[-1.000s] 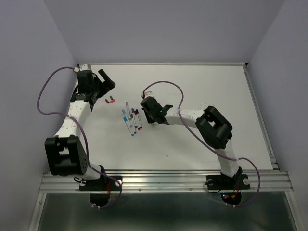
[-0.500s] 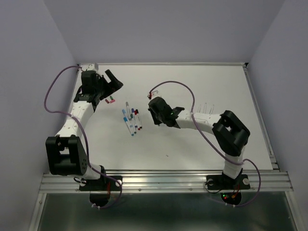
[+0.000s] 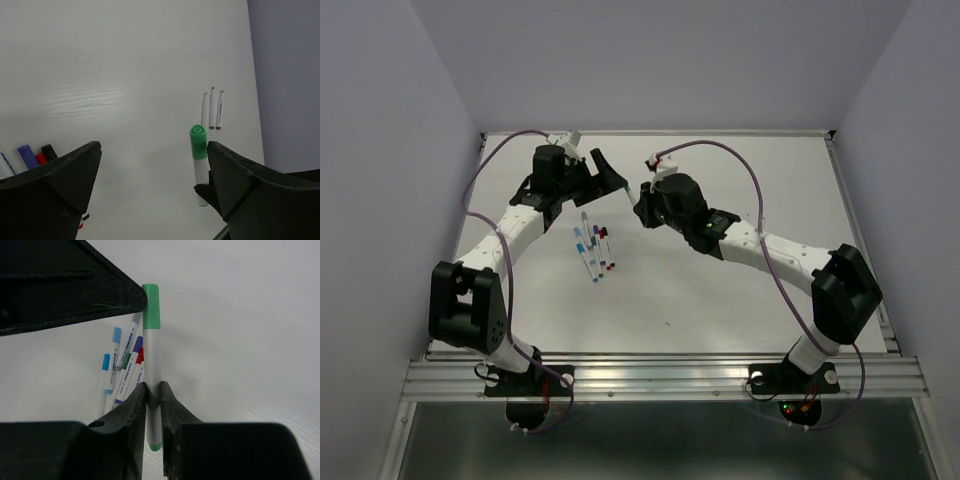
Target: Open the pen caps
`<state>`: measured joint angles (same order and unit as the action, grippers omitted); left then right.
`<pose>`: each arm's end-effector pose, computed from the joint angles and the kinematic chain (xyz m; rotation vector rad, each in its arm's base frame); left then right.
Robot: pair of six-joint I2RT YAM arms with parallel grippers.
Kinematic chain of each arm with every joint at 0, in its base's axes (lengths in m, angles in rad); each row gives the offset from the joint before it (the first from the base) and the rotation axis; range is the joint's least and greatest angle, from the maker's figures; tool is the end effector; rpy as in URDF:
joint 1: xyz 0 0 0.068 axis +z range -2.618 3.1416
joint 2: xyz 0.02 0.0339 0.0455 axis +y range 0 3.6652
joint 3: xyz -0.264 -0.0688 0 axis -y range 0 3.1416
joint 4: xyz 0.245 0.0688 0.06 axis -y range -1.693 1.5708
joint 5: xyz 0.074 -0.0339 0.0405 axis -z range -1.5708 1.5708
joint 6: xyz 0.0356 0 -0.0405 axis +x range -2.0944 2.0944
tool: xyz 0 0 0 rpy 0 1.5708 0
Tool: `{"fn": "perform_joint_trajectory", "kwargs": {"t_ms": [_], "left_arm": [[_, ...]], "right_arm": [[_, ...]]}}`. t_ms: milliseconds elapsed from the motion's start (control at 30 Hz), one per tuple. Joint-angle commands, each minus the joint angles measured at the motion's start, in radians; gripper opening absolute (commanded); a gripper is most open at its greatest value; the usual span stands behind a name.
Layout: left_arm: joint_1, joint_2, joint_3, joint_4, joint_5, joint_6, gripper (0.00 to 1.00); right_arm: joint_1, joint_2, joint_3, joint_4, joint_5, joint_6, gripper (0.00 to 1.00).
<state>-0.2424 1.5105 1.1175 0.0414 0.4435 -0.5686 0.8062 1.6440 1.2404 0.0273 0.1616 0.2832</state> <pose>0.3391 -0.0996 0.3021 -0.0139 2.0090 -0.9579 0.2739 0.2773 0.2956 -0.4068 1.9420 0.5610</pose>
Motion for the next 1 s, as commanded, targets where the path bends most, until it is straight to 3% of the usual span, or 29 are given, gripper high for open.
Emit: {"fn": "perform_joint_trajectory", "kwargs": {"t_ms": [0, 233, 333, 367, 567, 667, 700, 767, 967], "left_arm": [[-0.026, -0.006, 0.064, 0.072, 0.026, -0.036, 0.98], [-0.051, 0.020, 0.077, 0.078, 0.027, -0.050, 0.93], [-0.055, 0.033, 0.082, 0.083, 0.029, -0.054, 0.73], [-0.057, 0.040, 0.085, 0.083, 0.031, -0.056, 0.59], [-0.069, 0.071, 0.103, 0.091, 0.060, -0.077, 0.46], [-0.075, 0.077, 0.107, 0.100, 0.075, -0.082, 0.35], [-0.077, 0.079, 0.107, 0.103, 0.078, -0.083, 0.18], [-0.078, 0.079, 0.108, 0.103, 0.075, -0.082, 0.00], [-0.077, 0.063, 0.107, 0.098, 0.012, -0.080, 0.00]], "right_arm": [[-0.010, -0.010, 0.001, 0.077, -0.025, -0.009, 0.01], [-0.010, 0.010, 0.028, 0.083, -0.050, -0.013, 0.01], [-0.010, 0.008, 0.030, 0.095, -0.060, -0.012, 0.01], [-0.010, 0.010, 0.030, 0.098, -0.059, -0.009, 0.01], [-0.010, 0.022, 0.034, 0.122, -0.053, -0.009, 0.01], [-0.019, 0.033, 0.039, 0.125, -0.045, -0.004, 0.01], [-0.019, 0.034, 0.042, 0.126, -0.045, -0.003, 0.01], [-0.019, 0.039, 0.045, 0.128, -0.043, -0.003, 0.01], [-0.029, 0.034, 0.016, 0.126, -0.080, -0.009, 0.01]]}}
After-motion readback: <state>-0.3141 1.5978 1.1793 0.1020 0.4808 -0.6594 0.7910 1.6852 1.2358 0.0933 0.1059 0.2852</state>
